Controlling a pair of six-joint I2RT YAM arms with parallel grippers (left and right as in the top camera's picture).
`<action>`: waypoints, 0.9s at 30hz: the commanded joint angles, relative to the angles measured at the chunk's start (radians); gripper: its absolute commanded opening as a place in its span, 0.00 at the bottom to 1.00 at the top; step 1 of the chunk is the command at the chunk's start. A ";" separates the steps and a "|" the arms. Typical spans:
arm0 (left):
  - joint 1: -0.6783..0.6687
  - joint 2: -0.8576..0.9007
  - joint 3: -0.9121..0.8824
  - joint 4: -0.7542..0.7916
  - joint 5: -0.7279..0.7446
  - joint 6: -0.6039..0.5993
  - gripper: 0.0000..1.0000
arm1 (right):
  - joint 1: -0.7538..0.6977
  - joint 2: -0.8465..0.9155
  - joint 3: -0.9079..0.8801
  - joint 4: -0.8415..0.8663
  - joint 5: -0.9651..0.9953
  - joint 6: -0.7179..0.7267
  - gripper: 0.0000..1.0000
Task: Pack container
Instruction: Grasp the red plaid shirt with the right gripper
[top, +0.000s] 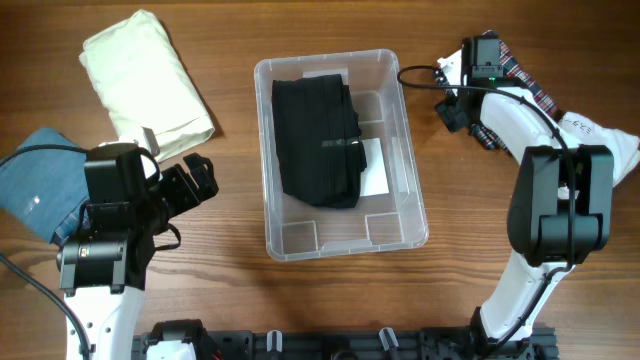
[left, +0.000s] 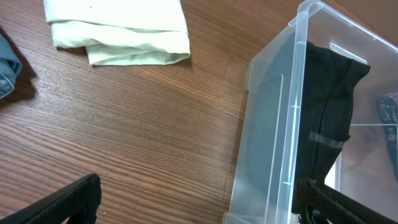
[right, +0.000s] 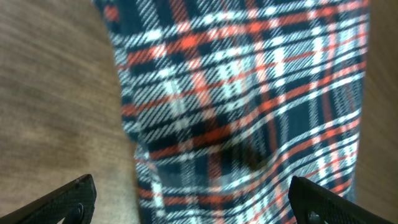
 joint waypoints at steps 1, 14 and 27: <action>-0.006 -0.006 0.020 0.006 0.012 -0.010 1.00 | -0.014 0.019 -0.006 0.028 -0.023 -0.010 1.00; -0.006 -0.006 0.020 0.024 0.012 -0.010 1.00 | -0.026 0.150 -0.006 0.117 0.090 -0.016 0.43; -0.006 -0.006 0.020 0.024 0.012 -0.010 1.00 | 0.067 -0.213 -0.006 0.110 0.061 0.061 0.04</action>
